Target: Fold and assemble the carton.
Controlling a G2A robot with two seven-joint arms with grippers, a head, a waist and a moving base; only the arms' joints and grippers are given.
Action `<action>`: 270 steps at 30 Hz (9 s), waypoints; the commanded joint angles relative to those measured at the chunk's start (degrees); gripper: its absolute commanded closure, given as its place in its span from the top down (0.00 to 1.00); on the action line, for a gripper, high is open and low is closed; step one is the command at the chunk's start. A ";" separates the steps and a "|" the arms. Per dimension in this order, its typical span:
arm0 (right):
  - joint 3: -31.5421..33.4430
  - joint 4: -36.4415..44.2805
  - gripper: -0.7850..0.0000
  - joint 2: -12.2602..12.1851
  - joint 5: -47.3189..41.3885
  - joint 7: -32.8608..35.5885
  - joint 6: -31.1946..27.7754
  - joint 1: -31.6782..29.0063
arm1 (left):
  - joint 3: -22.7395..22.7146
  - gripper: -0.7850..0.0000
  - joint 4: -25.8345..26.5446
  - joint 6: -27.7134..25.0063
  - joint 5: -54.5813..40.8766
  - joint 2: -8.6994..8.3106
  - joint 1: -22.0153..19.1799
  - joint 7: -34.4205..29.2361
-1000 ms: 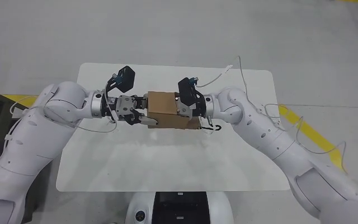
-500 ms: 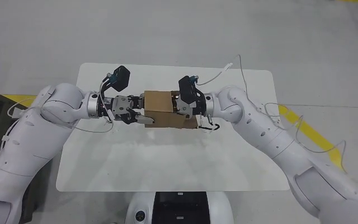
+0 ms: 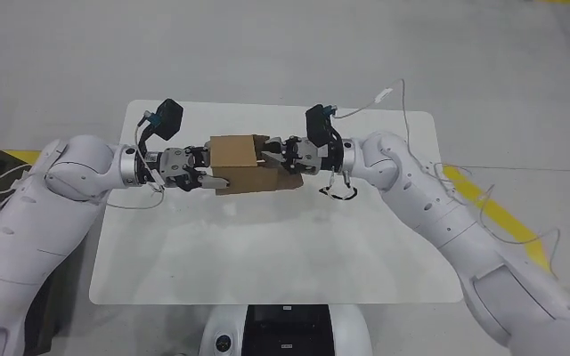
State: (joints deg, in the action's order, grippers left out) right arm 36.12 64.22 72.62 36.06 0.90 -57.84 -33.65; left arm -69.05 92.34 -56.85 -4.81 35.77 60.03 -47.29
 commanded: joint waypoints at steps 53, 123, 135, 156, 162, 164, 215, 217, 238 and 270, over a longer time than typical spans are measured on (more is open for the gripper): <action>3.97 8.34 0.00 1.99 -0.25 6.83 2.19 -4.57 | -4.12 0.49 2.07 2.23 8.04 0.77 4.15 7.17; 14.62 8.52 0.00 2.01 -1.74 17.55 14.21 -8.15 | -6.03 0.47 1.09 1.05 9.16 1.11 4.67 7.18; 19.78 9.94 0.00 0.79 -21.61 34.79 30.50 -12.41 | -10.43 0.44 1.58 -0.15 12.15 0.56 8.03 9.57; 21.73 3.07 0.00 0.40 -52.27 57.84 32.52 -14.54 | -14.34 0.43 6.07 -1.03 14.67 0.14 12.01 11.99; 21.73 3.07 0.00 0.40 -52.27 57.84 32.52 -14.54 | -14.58 0.43 7.44 -0.32 15.07 0.23 12.36 12.90; 21.73 3.07 0.00 0.40 -52.27 57.84 32.52 -14.54 | -14.57 0.43 7.75 -0.14 15.12 0.27 12.45 13.13; 16.14 -9.17 0.21 5.60 -82.64 76.86 52.46 -8.25 | -7.81 0.41 7.13 1.49 16.33 1.49 6.46 9.22; 16.17 -8.55 0.22 5.63 -82.19 76.92 52.49 -7.98 | -7.31 0.41 7.15 1.73 16.86 1.57 6.07 8.93; 19.13 -7.51 0.39 4.42 -74.64 70.68 52.36 -8.78 | -5.85 0.40 5.64 0.54 17.37 1.76 5.08 8.72; 20.60 0.35 0.22 1.64 -58.46 71.59 56.63 -8.63 | -5.91 0.41 6.09 3.76 20.77 1.39 6.20 6.26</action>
State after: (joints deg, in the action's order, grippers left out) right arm 56.71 64.50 74.30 -22.63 72.68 -1.28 -42.25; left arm -75.09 98.39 -53.13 16.07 37.15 66.37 -40.98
